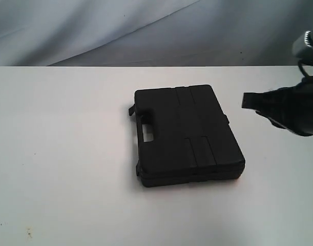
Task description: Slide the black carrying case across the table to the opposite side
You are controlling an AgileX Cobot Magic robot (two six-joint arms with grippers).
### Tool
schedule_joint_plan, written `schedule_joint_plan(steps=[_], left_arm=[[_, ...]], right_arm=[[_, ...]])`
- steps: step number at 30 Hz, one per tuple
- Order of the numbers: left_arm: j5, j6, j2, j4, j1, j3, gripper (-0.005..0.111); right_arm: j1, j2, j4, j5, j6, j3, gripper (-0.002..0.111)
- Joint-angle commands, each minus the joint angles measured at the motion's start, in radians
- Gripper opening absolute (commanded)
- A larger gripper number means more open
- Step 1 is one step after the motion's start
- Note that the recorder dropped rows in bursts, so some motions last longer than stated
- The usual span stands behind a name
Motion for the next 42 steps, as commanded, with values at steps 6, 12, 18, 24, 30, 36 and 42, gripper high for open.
schedule_joint_plan(steps=[6,12,18,24,30,36,42], left_arm=[[0.002,-0.011,-0.005,0.003,0.002,0.004,0.0],[0.002,-0.011,-0.005,0.003,0.002,0.004,0.0],[0.002,-0.011,-0.005,0.003,0.002,0.004,0.0],[0.002,-0.011,-0.005,0.003,0.002,0.004,0.0],[0.002,-0.011,-0.005,0.003,0.002,0.004,0.0],[0.002,-0.011,-0.005,0.003,0.002,0.004,0.0],[0.002,-0.011,-0.005,0.003,0.002,0.004,0.0]], right_arm=[[-0.116,-0.181,-0.009,-0.102,-0.033,0.151,0.0],[-0.195,-0.317,-0.009,-0.152,-0.085,0.245,0.0],[-0.27,-0.461,-0.009,-0.157,-0.124,0.318,0.0],[-0.323,-0.594,-0.009,-0.163,-0.189,0.382,0.0],[-0.361,-0.734,-0.009,-0.17,-0.209,0.462,0.0],[-0.411,-0.879,-0.009,-0.17,-0.213,0.531,0.0],[-0.44,-0.981,-0.008,-0.161,-0.244,0.583,0.0]])
